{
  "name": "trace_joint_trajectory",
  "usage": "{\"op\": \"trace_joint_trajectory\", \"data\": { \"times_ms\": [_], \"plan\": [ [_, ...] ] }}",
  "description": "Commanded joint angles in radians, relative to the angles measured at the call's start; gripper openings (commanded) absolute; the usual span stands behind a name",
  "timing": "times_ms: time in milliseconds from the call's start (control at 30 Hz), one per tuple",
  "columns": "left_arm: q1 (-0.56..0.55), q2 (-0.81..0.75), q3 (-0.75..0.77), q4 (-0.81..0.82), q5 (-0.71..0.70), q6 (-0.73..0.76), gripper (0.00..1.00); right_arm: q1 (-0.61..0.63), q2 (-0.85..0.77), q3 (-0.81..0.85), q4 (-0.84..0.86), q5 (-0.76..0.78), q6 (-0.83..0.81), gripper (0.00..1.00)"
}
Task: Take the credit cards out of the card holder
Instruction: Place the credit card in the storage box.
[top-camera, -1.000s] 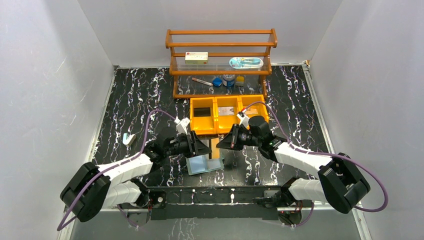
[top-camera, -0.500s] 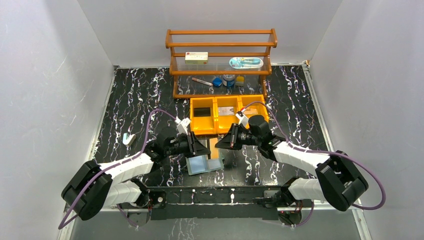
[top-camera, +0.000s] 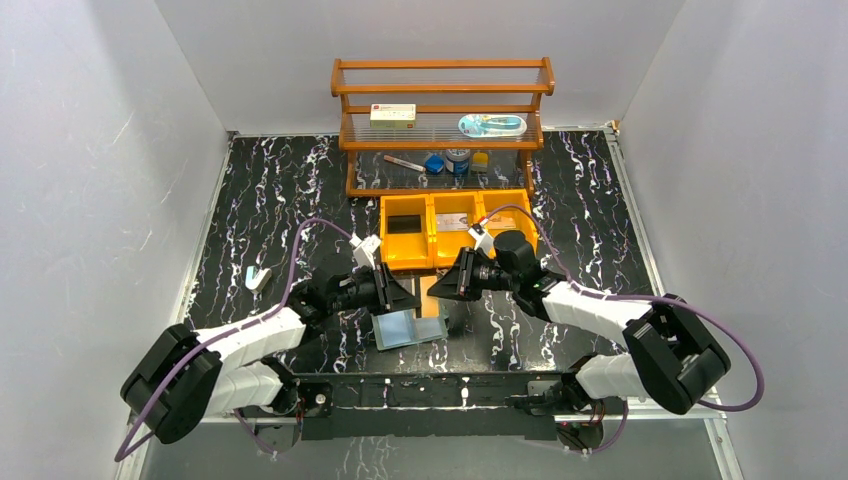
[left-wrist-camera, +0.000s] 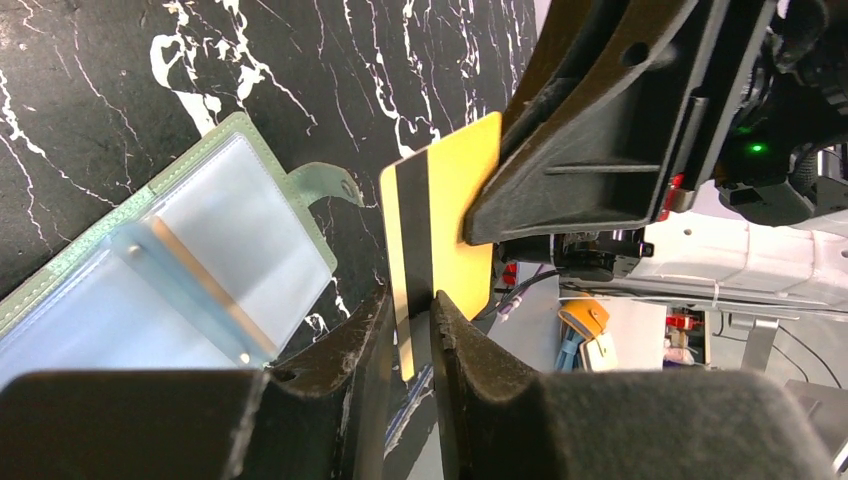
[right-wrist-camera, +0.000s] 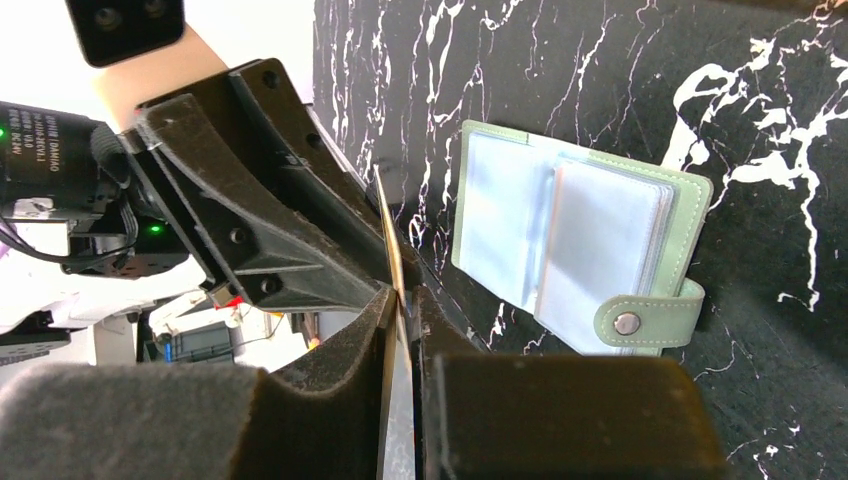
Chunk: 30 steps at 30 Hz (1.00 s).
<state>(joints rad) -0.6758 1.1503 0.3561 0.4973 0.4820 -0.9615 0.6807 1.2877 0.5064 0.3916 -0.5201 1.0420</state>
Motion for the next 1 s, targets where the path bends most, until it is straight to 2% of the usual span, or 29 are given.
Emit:
{"op": "trace_joint_trajectory", "data": {
  "times_ms": [0,400,433,500,633,733,800,967],
  "plan": [
    [0.003,-0.043,0.016,0.011,-0.003,0.007,0.18,0.006,0.006,0.007,0.001,0.002,-0.024,0.18],
    [0.004,-0.041,0.015,0.025,-0.006,0.007,0.18,0.017,0.018,0.016,0.019,-0.019,-0.019,0.16],
    [0.004,-0.04,0.015,0.021,-0.008,0.009,0.19,0.017,0.023,0.017,0.017,-0.02,-0.021,0.15],
    [0.004,-0.045,0.018,0.009,-0.013,0.015,0.2,0.016,0.029,0.015,0.01,-0.017,-0.025,0.06],
    [0.004,-0.095,0.03,-0.109,-0.085,0.045,0.31,0.014,-0.015,0.029,-0.056,0.058,-0.045,0.0],
    [0.005,-0.168,0.047,-0.229,-0.176,0.08,0.54,0.009,-0.068,0.078,-0.167,0.159,-0.107,0.0],
    [0.005,-0.205,0.072,-0.328,-0.249,0.101,0.64,-0.001,-0.103,0.123,-0.276,0.244,-0.158,0.0],
    [0.007,-0.234,0.152,-0.513,-0.375,0.166,0.73,-0.026,-0.21,0.238,-0.513,0.525,-0.302,0.0]
  ]
}}
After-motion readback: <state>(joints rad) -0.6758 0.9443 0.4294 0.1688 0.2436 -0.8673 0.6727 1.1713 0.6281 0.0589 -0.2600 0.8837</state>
